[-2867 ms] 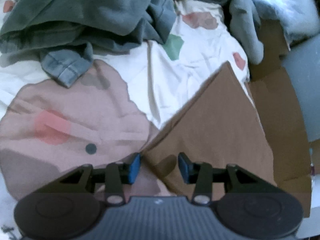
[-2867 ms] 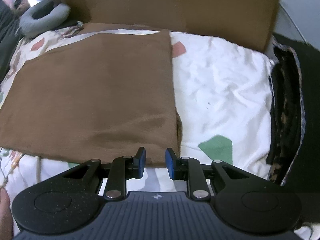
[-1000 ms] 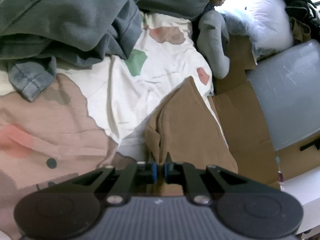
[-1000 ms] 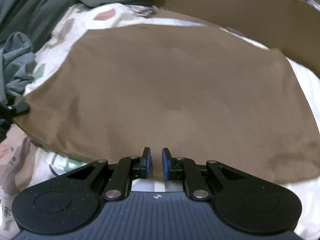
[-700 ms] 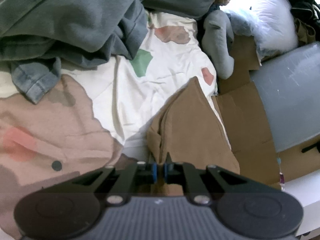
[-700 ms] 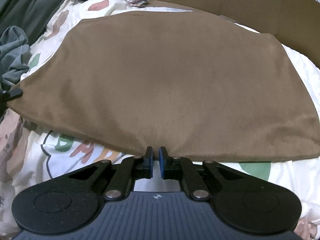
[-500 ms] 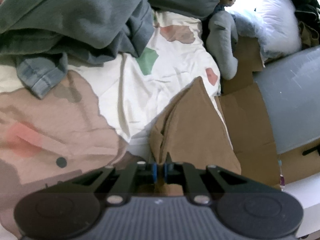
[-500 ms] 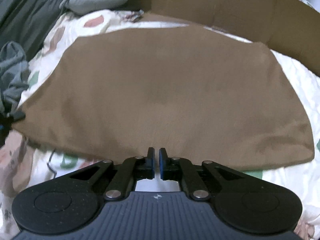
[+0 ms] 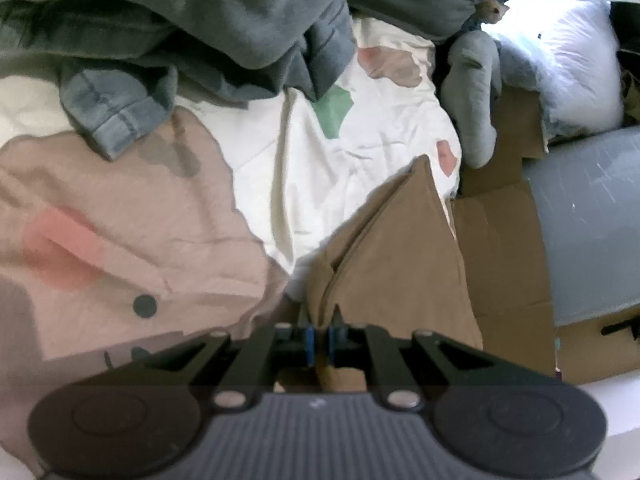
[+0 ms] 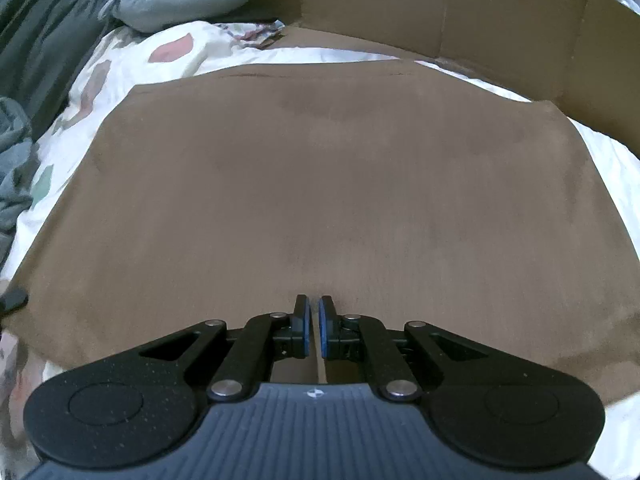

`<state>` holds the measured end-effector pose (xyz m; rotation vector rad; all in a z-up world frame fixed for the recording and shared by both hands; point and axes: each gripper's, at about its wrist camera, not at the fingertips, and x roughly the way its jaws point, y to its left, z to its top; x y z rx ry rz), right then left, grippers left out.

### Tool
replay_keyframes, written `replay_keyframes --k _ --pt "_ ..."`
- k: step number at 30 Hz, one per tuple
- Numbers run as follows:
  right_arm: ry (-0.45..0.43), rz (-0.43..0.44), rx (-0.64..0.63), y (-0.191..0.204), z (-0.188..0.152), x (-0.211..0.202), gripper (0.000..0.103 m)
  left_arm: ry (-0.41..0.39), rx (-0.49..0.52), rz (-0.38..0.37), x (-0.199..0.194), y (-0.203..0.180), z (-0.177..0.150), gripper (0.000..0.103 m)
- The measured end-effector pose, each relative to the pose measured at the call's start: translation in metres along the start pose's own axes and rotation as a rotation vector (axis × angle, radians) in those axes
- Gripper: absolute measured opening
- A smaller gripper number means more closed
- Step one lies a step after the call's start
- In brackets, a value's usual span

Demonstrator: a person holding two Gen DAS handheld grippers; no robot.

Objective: Fold clothes

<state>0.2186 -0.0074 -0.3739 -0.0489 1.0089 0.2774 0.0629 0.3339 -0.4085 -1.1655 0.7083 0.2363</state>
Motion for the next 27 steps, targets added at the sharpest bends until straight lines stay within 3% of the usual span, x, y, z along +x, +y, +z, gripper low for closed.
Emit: replay_keyframes --k 13,27 --pt "-0.019 -0.035 0.046 -0.024 0.072 0.053 0.009 0.002 -0.006 0.001 0.003 0.003 0.000 0.007" --pt "-0.038 -0.007 0.077 -0.035 0.130 0.096 0.009 0.006 -0.032 -0.008 0.004 0.005 -0.001 0.007"
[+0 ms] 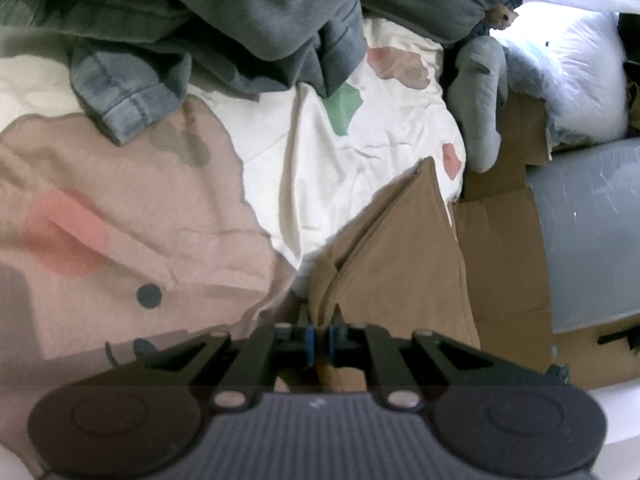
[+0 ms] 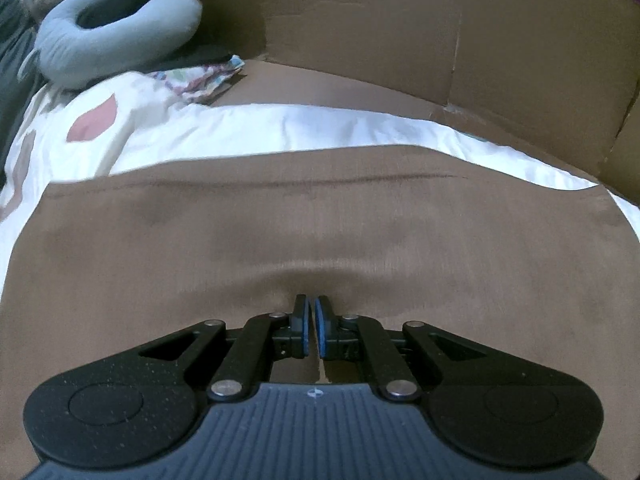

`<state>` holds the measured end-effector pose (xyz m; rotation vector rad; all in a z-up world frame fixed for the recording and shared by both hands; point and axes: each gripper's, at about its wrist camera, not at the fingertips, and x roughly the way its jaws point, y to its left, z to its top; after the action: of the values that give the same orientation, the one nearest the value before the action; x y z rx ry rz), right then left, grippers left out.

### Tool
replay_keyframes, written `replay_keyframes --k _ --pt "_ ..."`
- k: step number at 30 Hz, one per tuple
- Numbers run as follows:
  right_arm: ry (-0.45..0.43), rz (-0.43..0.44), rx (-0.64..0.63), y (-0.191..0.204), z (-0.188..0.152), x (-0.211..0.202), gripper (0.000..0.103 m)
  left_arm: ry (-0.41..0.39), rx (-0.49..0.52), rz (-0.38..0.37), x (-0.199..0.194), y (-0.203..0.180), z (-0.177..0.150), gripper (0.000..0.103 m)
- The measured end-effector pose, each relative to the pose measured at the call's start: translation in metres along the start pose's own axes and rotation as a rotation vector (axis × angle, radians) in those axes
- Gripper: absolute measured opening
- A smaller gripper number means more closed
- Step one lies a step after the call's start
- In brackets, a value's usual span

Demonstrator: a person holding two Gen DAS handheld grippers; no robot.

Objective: Fold clothes

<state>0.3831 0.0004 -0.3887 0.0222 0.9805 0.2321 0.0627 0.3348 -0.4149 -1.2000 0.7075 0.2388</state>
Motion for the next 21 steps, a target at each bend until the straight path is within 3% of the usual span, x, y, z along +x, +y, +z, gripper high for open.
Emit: replay_keyframes --k 7,18,20,21 --pt "0.032 0.024 0.129 -0.001 0.024 0.021 0.009 0.008 0.010 -0.001 -0.001 -0.002 0.003 0.007" --pt "0.062 0.054 -0.047 0.005 0.056 0.041 0.010 0.002 0.021 -0.005 -0.004 -0.010 0.003 0.007" --pt "0.062 0.070 -0.038 0.002 0.058 0.033 0.019 -0.002 0.034 -0.007 -0.006 -0.014 0.003 0.007" --pt "0.056 0.079 -0.026 0.000 0.058 0.026 0.033 -0.003 0.040 -0.009 -0.007 -0.016 0.002 0.007"
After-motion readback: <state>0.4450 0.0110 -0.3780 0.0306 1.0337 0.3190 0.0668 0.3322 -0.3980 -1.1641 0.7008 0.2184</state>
